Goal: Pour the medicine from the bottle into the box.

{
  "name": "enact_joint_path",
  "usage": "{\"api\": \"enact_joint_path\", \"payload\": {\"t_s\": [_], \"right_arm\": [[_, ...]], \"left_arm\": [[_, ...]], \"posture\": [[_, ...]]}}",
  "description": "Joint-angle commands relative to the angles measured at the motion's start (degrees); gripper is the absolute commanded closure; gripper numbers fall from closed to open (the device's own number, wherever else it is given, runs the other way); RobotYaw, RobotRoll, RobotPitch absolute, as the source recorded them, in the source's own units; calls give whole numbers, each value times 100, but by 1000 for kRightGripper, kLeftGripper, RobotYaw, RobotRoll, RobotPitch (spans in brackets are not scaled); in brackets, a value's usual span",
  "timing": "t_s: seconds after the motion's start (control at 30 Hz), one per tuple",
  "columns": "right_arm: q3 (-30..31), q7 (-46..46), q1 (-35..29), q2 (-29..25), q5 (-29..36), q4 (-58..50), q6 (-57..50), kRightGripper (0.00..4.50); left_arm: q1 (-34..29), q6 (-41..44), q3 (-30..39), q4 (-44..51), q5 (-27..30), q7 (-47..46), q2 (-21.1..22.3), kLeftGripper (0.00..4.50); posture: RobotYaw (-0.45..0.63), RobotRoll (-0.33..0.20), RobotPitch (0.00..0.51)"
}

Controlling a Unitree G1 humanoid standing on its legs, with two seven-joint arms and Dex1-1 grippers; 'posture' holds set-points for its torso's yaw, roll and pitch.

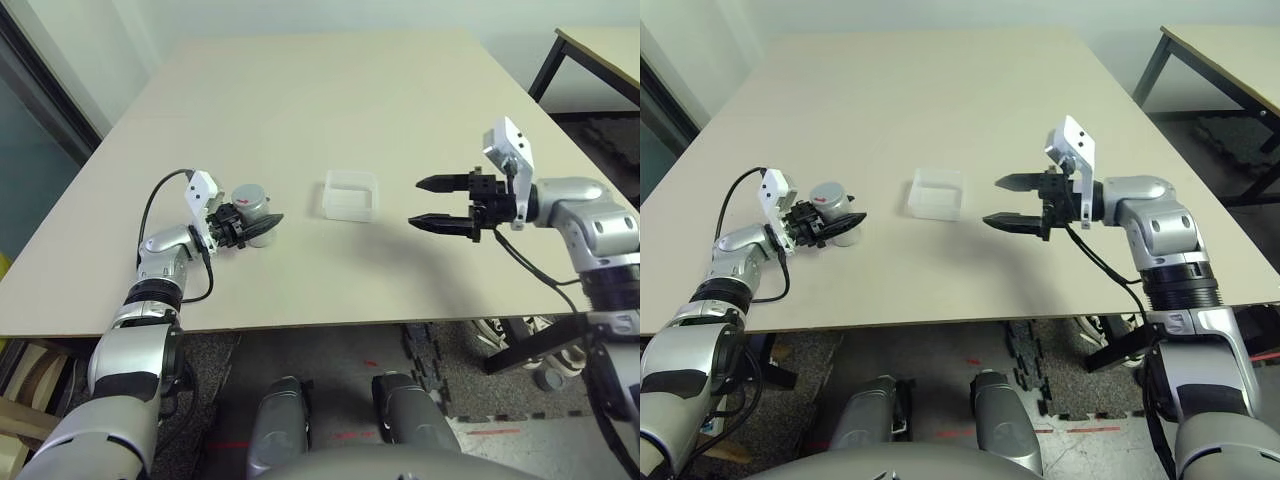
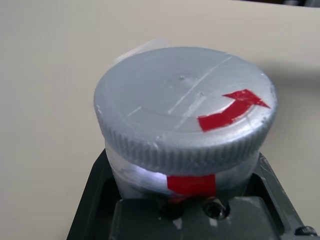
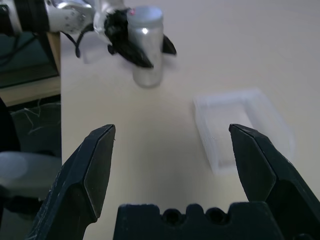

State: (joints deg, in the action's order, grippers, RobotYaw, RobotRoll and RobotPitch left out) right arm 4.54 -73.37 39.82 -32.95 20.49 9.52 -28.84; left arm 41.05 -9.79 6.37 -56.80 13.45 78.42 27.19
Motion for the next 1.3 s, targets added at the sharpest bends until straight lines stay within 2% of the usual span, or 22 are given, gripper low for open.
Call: {"api": "enact_joint_path", "payload": {"t_s": [0.03, 0.27, 0.5, 0.93, 1.3], "right_arm": [[295, 19, 195, 158, -59, 35, -31, 0], [611, 119, 575, 674, -2, 96, -271, 0], [756, 253, 956, 1036, -25, 340, -689, 0], [1000, 549, 1012, 1427, -299, 687, -493, 0], [959, 668, 1065, 1633, -286, 707, -402, 0]], "left_arm": [[43, 623, -193, 478, 105, 495, 42, 1959], [95, 1100, -410, 1156, 183, 773, -88, 1959], [172, 1188, -640, 1490, 205, 943, -357, 1959], [190, 1081, -920, 1513, 141, 957, -706, 1959], [264, 933, -1023, 1412, 91, 992, -755, 1959]], "posture": [[-105, 0, 72], [-98, 0, 67], [-94, 0, 61], [-107, 0, 52], [-112, 0, 44]]}}
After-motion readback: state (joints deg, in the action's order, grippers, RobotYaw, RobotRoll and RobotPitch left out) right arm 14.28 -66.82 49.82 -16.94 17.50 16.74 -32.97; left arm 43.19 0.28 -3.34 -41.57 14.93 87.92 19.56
